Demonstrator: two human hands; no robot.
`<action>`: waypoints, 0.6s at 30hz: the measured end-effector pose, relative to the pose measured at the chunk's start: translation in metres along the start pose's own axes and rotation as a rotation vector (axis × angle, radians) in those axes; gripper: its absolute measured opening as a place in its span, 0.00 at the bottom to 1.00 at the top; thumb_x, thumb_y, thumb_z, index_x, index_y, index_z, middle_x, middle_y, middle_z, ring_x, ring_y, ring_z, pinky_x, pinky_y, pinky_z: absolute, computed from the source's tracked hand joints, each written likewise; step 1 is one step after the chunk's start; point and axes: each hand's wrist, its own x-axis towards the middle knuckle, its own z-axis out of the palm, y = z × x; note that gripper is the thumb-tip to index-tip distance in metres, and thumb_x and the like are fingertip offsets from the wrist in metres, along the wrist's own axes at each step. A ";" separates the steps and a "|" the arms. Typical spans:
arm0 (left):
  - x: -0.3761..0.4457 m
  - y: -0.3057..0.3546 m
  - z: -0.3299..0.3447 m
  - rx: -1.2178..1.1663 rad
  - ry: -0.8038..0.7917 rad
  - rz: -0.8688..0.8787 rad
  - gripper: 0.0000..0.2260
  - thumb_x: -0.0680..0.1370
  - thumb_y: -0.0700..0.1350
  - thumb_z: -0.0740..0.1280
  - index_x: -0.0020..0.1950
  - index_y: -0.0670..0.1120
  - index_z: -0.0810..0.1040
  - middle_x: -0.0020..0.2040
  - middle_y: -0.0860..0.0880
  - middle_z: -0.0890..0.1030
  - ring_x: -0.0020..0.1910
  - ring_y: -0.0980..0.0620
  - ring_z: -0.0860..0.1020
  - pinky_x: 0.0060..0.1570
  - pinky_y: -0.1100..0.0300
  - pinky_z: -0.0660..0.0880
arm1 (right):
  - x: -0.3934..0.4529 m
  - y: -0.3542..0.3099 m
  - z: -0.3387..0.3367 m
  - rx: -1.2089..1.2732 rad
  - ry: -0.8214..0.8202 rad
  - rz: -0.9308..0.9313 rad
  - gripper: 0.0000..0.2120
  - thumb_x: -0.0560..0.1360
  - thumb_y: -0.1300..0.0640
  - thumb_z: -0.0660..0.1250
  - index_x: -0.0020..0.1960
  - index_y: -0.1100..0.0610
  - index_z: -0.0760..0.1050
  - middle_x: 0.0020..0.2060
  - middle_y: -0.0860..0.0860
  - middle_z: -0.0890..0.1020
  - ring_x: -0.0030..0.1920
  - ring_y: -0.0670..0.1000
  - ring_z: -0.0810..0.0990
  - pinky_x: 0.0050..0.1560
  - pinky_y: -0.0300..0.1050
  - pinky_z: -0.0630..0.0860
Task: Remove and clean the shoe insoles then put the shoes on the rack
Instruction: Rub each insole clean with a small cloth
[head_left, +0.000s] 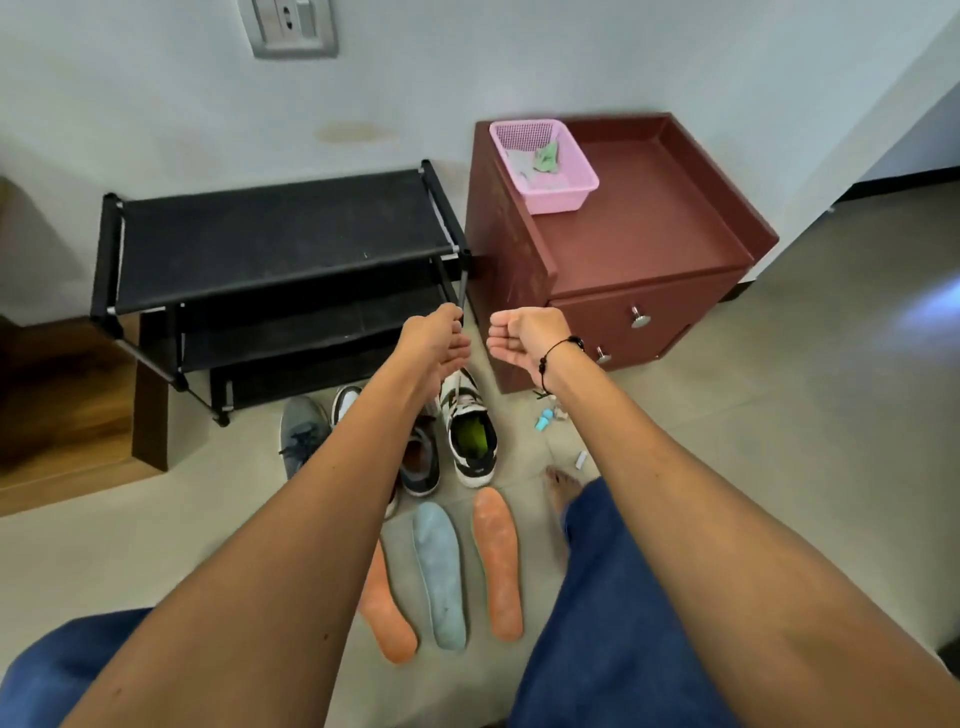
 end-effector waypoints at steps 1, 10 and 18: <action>0.007 0.008 0.007 0.013 -0.007 0.015 0.10 0.79 0.47 0.60 0.50 0.40 0.75 0.50 0.41 0.79 0.49 0.46 0.79 0.44 0.60 0.75 | 0.008 -0.008 -0.004 -0.023 0.005 -0.018 0.18 0.73 0.74 0.46 0.62 0.81 0.52 0.25 0.54 0.61 0.24 0.49 0.60 0.66 0.60 0.55; 0.107 0.101 0.075 0.121 -0.083 0.130 0.09 0.79 0.46 0.60 0.47 0.41 0.74 0.49 0.42 0.79 0.47 0.47 0.78 0.48 0.58 0.75 | 0.128 -0.092 -0.037 -0.175 0.147 -0.248 0.13 0.75 0.72 0.55 0.43 0.64 0.77 0.31 0.53 0.75 0.30 0.48 0.73 0.28 0.34 0.76; 0.214 0.161 0.152 0.110 -0.137 0.244 0.08 0.79 0.36 0.59 0.40 0.42 0.73 0.36 0.46 0.76 0.33 0.53 0.74 0.35 0.65 0.71 | 0.262 -0.174 -0.072 -0.764 0.480 -0.731 0.14 0.70 0.71 0.59 0.48 0.62 0.81 0.49 0.55 0.83 0.52 0.53 0.79 0.54 0.40 0.71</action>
